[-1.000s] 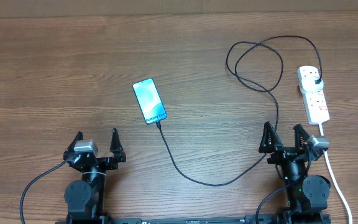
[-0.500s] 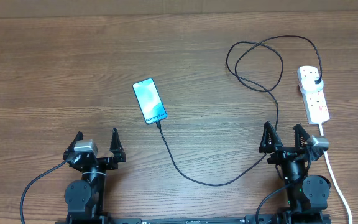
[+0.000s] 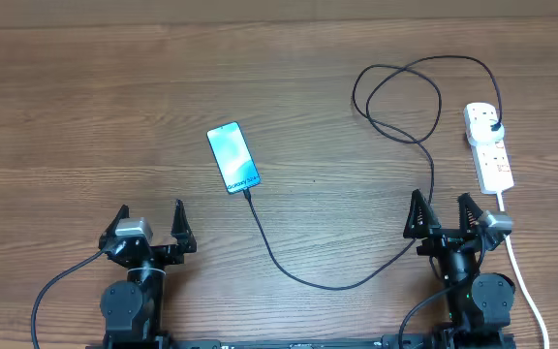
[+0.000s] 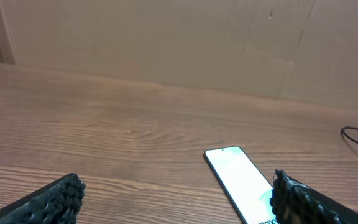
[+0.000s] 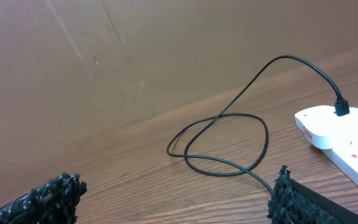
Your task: Plug charger to phone and switch on socket
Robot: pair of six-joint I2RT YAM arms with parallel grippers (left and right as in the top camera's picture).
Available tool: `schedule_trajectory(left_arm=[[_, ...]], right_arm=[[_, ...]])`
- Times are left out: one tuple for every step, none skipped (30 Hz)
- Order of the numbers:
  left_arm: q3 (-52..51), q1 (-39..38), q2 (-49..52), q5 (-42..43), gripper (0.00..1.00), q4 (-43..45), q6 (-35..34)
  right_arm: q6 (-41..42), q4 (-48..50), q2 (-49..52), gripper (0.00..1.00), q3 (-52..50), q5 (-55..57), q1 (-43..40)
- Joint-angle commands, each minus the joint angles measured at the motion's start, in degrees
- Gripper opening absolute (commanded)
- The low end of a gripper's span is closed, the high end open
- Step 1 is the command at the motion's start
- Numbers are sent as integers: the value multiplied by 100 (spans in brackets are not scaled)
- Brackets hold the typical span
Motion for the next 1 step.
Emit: schedule_trajectory(left_arm=[[-22,9,-48,7,100,9,107]], right_arm=[[-15,33,-48,100,-61,55,-7]])
